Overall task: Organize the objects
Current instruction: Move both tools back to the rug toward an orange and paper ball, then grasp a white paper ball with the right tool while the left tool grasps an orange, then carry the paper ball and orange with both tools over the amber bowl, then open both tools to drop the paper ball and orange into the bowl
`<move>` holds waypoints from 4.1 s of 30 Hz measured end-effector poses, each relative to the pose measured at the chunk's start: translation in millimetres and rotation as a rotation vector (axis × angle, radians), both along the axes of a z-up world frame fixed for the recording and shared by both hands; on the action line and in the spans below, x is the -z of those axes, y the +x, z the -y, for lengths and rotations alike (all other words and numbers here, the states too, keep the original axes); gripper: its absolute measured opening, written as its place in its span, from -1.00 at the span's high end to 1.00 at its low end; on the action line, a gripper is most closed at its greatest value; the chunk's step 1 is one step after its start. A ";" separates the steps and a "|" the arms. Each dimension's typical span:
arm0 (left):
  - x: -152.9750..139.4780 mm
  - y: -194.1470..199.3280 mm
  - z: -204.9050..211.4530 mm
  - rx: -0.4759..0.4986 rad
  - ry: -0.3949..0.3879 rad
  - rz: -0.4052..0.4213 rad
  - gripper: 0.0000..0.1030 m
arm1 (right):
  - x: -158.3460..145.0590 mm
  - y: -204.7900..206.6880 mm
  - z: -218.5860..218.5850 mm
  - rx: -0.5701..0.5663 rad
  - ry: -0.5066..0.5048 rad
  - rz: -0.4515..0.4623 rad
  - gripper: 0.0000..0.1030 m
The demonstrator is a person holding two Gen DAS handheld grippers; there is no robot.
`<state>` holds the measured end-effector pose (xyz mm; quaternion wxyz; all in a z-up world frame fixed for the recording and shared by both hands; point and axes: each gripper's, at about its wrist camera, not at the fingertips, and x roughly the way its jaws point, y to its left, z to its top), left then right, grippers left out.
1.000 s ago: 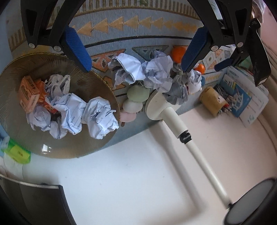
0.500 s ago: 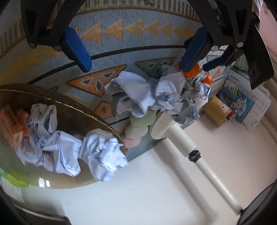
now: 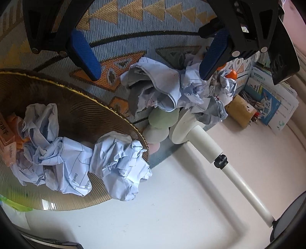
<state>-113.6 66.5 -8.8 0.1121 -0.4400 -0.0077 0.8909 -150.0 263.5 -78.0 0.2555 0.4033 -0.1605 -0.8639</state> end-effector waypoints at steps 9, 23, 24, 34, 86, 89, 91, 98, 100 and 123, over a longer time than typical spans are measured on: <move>-7.2 8.4 1.1 0.005 0.010 -0.043 0.31 | 0.7 0.3 0.1 0.026 0.027 0.001 0.04; -26.8 31.7 13.6 -0.048 0.020 -0.165 0.31 | -19.5 27.3 -15.8 0.033 -0.045 -0.152 0.04; -27.0 32.3 12.7 -0.044 0.017 -0.166 0.31 | -19.8 27.6 -15.6 0.034 -0.039 -0.152 0.04; -22.7 27.7 10.6 -0.046 0.025 -0.149 0.31 | -27.3 35.4 2.6 -0.014 0.038 -0.206 0.04; -21.4 24.8 14.7 -0.084 0.026 -0.131 0.31 | -47.6 70.7 -18.2 0.054 -0.050 -0.394 0.02; -21.7 25.4 14.9 -0.090 0.024 -0.134 0.31 | -47.8 71.2 -19.2 0.056 -0.056 -0.395 0.02; -22.2 26.0 15.2 -0.092 0.024 -0.137 0.31 | -47.7 71.4 -19.4 0.057 -0.057 -0.395 0.02; -33.2 30.5 25.0 -0.135 0.035 -0.179 0.31 | -57.2 67.7 -25.0 0.039 -0.104 -0.376 0.02; -44.6 27.5 22.9 -0.130 0.003 -0.203 0.31 | -76.1 66.1 -29.9 0.031 -0.113 -0.409 0.02; -116.5 -69.6 -153.0 0.099 0.032 -0.285 0.31 | -152.0 -39.7 -158.5 0.213 0.017 -0.335 0.02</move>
